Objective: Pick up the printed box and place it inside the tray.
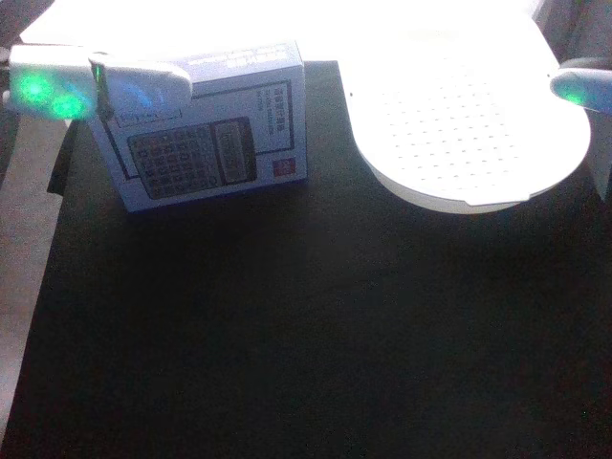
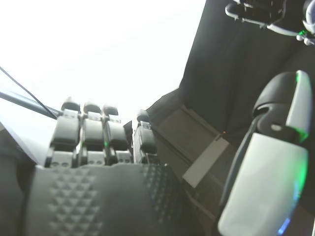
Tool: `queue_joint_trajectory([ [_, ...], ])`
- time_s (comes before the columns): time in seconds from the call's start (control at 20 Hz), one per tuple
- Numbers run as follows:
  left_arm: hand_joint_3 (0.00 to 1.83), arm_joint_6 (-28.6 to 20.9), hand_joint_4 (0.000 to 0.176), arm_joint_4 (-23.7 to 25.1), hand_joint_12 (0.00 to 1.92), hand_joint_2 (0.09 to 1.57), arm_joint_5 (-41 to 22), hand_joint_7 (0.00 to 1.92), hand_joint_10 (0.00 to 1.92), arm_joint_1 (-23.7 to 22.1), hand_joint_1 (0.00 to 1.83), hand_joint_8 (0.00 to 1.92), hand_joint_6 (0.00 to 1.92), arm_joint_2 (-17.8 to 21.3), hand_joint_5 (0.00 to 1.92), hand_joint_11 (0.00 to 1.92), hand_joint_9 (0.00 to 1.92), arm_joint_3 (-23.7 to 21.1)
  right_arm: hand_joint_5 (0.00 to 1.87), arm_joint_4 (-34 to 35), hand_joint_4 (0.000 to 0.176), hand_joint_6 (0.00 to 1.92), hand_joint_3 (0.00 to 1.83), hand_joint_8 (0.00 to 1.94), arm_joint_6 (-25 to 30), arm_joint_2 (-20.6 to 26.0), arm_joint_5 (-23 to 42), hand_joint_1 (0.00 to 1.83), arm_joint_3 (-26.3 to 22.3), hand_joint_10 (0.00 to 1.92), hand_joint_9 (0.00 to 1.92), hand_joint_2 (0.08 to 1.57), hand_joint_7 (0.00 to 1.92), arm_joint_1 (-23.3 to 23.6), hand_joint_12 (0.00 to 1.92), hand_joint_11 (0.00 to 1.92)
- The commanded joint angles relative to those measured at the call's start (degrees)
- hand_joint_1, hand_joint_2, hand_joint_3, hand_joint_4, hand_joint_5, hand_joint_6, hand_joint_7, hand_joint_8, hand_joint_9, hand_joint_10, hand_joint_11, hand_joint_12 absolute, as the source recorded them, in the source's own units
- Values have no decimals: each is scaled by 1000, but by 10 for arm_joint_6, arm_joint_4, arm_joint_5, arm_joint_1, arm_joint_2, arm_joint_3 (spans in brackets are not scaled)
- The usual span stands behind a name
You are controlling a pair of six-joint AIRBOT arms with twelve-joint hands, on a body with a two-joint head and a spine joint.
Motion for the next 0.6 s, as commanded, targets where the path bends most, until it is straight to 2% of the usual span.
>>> queue_joint_trajectory([
  [0.0,0,-5,111,-8,72,792,-60,148,11,-7,483,4,8,1,150,0,166,5,39,10,13,3,22,6,3,3,61,734,2,30,287,591,52,9,1156,1],
  [0.05,0,-5,105,-8,56,783,-57,153,8,-7,501,2,4,-1,152,0,177,7,33,10,3,0,11,1,3,3,61,725,2,42,362,588,47,9,1270,0],
  [0.1,0,-5,101,-8,50,786,-52,130,1,-7,519,0,0,-3,144,0,165,10,31,10,0,0,4,4,3,3,60,695,2,32,364,580,60,9,1314,0],
  [0.15,0,-5,87,-8,45,778,-45,111,0,-9,526,0,0,-6,132,0,162,14,25,9,0,0,6,0,3,3,59,687,3,37,383,586,54,9,1336,24],
  [0.2,4,-5,38,-8,45,796,-32,118,4,-13,564,4,2,-11,134,2,171,20,27,9,0,0,4,0,3,3,59,678,3,41,416,588,47,9,1321,118],
  [0.25,9,-5,20,-3,44,810,-9,114,0,-22,565,2,0,-16,124,2,154,29,28,8,0,1,4,0,3,3,59,673,3,20,377,592,46,9,1308,105],
  [0.3,19,-5,25,0,47,838,4,82,0,-28,568,0,0,-19,95,11,124,34,15,7,6,11,4,16,3,3,59,660,3,4,142,595,51,9,1010,20],
  [0.35,18,-5,24,6,48,845,27,73,0,-36,595,0,0,-24,88,14,113,41,4,6,16,2,1,4,3,3,59,648,3,0,28,587,55,9,488,3],
  [0.4,6,-5,45,10,48,824,46,71,0,-45,564,0,0,-29,67,14,96,48,0,5,25,0,1,0,3,3,59,648,3,0,5,589,53,9,97,0],
  [0.45,1,-5,43,18,47,813,66,69,1,-54,528,0,0,-34,50,14,95,56,0,5,31,0,0,1,3,3,59,663,3,28,232,599,39,9,778,17],
  [0.5,0,-5,37,22,23,804,82,48,0,-60,496,0,0,-39,9,2,72,62,0,5,31,0,0,14,3,2,59,644,3,5,46,606,32,9,213,3],
  [0.55,0,-5,42,27,19,799,96,45,0,-64,477,0,0,-44,1,3,51,67,0,4,32,0,0,18,3,1,59,625,3,0,8,598,49,9,42,0],
])
